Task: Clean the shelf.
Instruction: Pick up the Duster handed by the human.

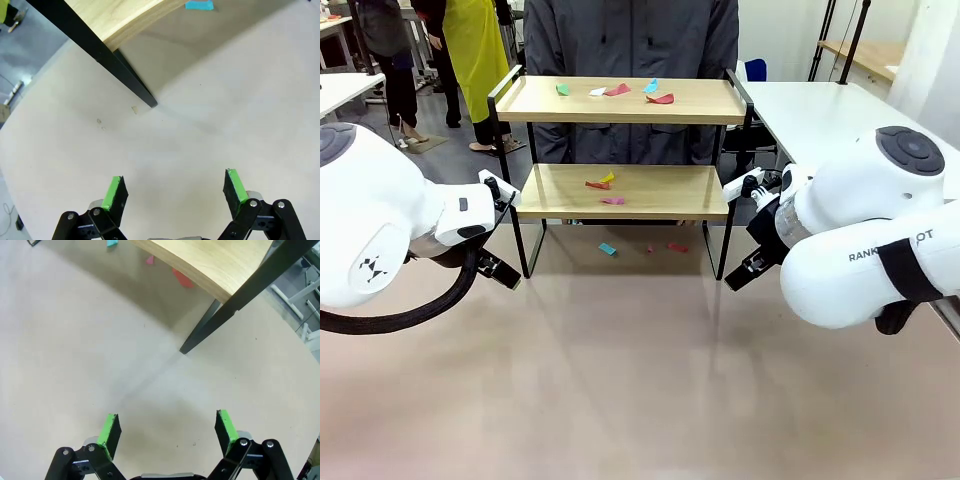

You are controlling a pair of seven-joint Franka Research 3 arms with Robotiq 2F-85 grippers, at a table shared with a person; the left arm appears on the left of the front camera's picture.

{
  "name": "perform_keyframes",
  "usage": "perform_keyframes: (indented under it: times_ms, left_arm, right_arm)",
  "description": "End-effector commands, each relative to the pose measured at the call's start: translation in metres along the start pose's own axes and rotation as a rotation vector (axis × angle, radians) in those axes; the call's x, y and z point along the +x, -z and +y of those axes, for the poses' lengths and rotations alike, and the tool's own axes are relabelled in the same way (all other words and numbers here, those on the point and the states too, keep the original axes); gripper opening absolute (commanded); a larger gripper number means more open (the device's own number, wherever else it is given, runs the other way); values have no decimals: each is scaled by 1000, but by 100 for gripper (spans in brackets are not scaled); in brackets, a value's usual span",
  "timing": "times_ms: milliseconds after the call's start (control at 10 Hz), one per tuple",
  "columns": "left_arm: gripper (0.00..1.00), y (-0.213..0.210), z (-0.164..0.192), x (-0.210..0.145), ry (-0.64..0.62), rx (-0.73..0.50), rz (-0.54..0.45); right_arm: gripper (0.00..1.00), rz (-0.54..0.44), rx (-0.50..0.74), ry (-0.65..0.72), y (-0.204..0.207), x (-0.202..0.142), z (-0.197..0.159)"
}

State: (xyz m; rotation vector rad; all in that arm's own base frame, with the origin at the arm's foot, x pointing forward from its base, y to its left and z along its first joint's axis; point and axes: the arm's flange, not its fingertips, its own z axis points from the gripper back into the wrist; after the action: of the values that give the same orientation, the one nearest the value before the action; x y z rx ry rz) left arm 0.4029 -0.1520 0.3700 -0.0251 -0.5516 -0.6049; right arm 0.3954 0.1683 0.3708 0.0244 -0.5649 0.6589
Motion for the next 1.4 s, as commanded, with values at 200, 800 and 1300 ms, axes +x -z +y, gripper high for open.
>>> perform_keyframes:
  times_ms: [200, 800, 1300]
  left_arm:
    - [100, -60, 32, 27, 30, -49, -46]
    - [100, -125, 161, 20, 441, -459, -261]
    - [100, -95, 220, -5, 361, -457, -396]
  right_arm:
    - [100, -115, -3, 70, -71, 39, -43]
    - [100, -350, 173, -29, -138, -12, -173]
    - [100, -475, 261, -21, -97, -70, -258]
